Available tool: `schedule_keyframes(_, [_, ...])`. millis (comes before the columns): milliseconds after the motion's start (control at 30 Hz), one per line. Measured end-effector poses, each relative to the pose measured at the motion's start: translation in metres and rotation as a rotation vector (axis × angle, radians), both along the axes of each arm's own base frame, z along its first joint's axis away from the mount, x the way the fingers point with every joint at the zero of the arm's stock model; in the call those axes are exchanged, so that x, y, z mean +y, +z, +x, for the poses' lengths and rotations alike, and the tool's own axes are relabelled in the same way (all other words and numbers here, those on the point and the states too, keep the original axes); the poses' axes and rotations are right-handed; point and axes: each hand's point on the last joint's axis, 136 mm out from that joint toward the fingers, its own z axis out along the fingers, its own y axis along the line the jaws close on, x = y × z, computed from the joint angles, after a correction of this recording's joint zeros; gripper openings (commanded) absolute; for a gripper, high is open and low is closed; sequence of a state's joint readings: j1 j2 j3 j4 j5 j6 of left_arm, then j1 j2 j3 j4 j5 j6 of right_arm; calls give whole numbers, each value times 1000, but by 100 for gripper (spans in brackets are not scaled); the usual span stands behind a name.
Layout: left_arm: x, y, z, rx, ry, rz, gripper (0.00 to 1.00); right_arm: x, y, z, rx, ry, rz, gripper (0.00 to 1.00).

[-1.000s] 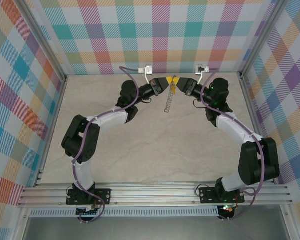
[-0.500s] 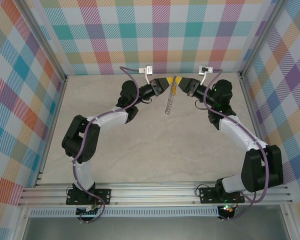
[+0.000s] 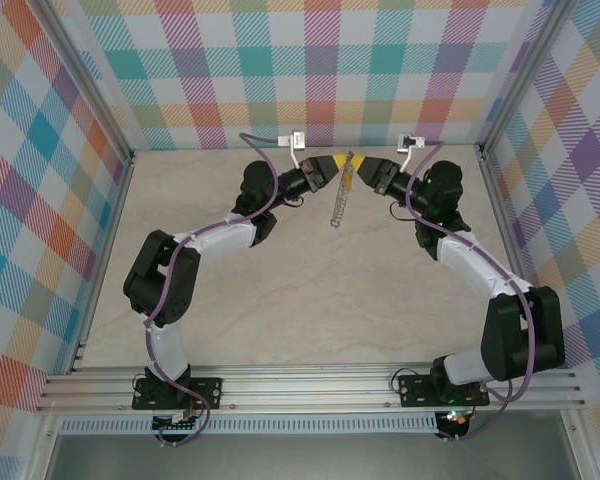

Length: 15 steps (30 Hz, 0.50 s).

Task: Put the keys on the keyring

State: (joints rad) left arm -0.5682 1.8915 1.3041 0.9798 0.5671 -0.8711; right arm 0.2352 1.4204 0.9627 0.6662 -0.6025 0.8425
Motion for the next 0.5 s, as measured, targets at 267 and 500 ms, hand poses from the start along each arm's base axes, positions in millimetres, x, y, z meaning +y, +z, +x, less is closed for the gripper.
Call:
schedule_keyframes(267, [0, 0, 0, 0, -1, 0, 0, 4, -8, 4, 23, 9, 6, 29])
schedule_keyframes(500, [0, 1, -1, -6, -2, -3, 0, 6, -6, 3, 12, 16, 8, 25])
